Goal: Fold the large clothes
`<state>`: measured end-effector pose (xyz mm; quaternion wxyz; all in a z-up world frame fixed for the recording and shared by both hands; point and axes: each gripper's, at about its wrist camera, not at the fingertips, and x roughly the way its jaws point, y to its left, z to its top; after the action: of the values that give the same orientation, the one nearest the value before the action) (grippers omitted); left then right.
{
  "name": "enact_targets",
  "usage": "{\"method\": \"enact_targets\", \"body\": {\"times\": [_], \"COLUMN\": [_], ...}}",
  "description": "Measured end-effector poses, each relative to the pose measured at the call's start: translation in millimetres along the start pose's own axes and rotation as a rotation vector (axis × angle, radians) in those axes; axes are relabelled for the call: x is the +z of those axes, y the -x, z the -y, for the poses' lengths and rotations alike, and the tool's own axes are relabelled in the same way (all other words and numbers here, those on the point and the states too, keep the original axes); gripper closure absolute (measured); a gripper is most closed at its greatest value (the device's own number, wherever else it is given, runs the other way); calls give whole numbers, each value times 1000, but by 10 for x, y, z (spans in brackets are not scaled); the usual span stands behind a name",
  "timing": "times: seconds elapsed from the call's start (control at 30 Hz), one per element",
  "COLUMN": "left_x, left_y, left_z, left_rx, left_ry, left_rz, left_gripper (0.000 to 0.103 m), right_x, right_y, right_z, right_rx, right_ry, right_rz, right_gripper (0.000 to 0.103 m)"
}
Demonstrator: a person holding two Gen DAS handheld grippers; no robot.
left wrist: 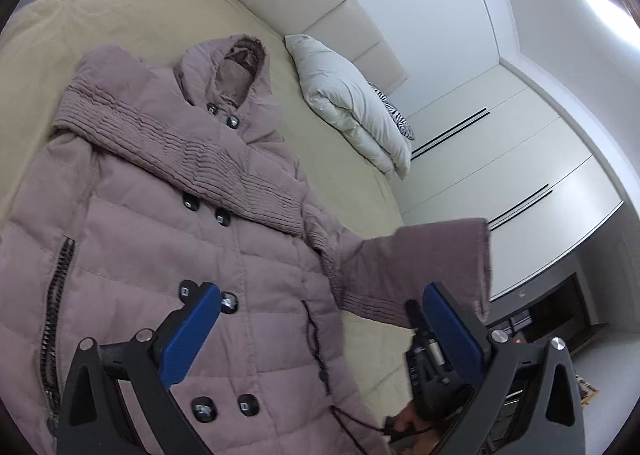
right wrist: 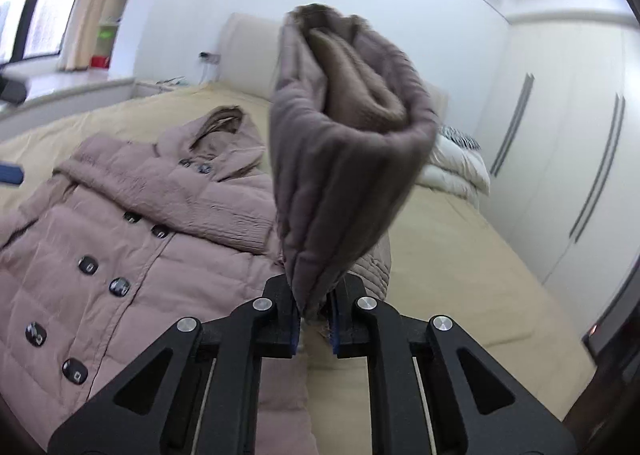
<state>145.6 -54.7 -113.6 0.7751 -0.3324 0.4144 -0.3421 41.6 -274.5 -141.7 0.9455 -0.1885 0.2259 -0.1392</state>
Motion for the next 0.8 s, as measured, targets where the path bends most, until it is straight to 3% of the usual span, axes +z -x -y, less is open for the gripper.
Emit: {"method": "enact_targets", "body": {"times": [0.13,0.3,0.5,0.8], "left_x": [37,20,-112,-106], "left_y": [10,-79,-220,-511], "left_z": [-64,-232,-373,-471], "left_rx": [-114,-136,-129,-220], "left_ry": [115,234,291,352], "left_rz": [-26,-85,-140,-212], "left_gripper": [0,0,0,2], "right_x": [19,-7,44,10], "right_y": [197,335,394,313], "right_z": [-599,-949,-958,-1157], "right_rx": [25,13,11,33], "right_ry": [176,275,254,277], "right_rz": [7,12,24,37], "right_gripper": [94,94,94,94]}}
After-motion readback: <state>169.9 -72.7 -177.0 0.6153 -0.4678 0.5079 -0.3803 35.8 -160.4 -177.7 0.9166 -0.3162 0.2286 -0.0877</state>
